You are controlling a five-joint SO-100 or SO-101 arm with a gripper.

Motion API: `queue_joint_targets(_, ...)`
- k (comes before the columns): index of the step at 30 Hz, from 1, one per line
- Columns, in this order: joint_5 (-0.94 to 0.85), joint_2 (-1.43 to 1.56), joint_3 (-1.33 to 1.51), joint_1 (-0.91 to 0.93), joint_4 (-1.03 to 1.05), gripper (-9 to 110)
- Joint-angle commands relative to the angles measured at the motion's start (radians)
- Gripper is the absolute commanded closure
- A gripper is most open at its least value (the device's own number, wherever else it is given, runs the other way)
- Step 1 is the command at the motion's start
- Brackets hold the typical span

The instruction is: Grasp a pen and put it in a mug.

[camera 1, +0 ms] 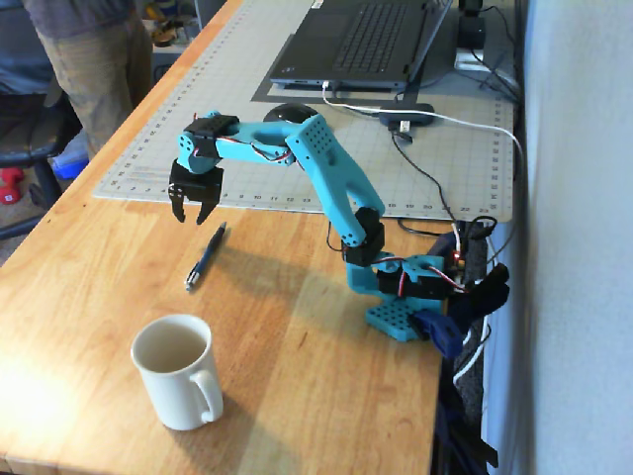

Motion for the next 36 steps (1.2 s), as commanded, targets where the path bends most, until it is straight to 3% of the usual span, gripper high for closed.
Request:
queue_joint_targets(1, -0.012, 0.071, -0.097, 0.003, 0.04, 92)
queue_joint_targets(19, 0.014, 0.152, -0.092, 0.011, 0.242, 81)
queue_joint_targets(27, 0.314, 0.137, -0.067, 0.0, 0.239, 81)
queue_joint_targets(36, 0.33, 0.078, 0.0, 0.002, 0.232, 81)
